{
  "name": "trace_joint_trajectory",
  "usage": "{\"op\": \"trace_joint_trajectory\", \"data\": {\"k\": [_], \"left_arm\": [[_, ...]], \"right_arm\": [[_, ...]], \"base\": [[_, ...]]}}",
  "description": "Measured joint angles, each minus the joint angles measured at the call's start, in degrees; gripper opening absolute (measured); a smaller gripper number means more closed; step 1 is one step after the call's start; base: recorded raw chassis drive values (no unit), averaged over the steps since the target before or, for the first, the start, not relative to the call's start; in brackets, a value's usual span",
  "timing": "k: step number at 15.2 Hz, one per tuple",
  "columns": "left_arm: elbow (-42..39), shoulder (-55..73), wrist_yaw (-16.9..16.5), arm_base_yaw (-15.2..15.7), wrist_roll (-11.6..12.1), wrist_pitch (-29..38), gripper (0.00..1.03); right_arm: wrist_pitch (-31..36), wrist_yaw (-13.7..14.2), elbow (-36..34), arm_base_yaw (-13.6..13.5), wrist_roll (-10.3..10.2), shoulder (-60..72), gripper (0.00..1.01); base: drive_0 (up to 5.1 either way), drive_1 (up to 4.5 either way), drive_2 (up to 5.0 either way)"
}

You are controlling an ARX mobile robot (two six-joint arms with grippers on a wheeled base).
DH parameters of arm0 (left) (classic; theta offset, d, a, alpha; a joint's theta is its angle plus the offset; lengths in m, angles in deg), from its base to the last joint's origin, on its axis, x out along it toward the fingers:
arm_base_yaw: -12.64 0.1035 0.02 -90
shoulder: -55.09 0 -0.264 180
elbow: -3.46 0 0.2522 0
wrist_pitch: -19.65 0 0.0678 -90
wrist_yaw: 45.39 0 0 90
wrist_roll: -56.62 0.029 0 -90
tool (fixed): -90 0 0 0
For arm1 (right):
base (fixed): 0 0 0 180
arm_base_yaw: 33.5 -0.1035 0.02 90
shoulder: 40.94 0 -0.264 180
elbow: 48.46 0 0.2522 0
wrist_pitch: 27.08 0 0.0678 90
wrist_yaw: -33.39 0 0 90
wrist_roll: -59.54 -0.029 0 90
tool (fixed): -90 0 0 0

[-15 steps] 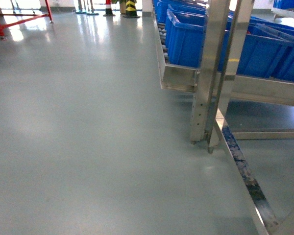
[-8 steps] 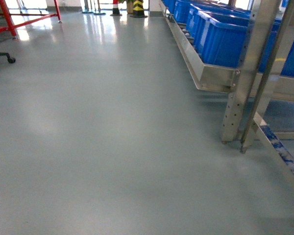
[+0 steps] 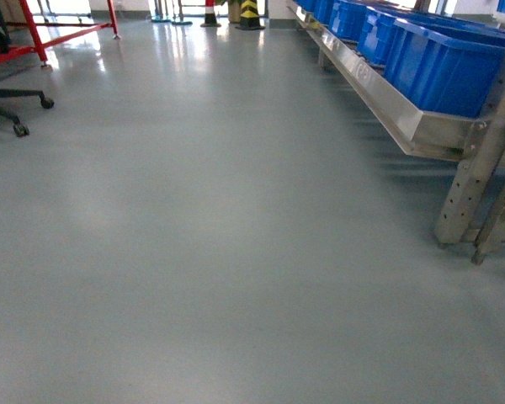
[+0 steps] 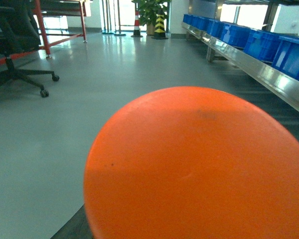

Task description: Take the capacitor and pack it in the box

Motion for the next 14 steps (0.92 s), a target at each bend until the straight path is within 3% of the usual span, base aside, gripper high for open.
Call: {"op": "trace_joint_trajectory", "data": {"k": [14], "left_arm": [[0.0,0.0,0.0,0.0,0.0,0.0,0.44]], "right_arm": [[-0.4,0.0,0.0,0.0,0.0,0.0,0.98]], "base": [[-5.0,2.44,2.4]]}}
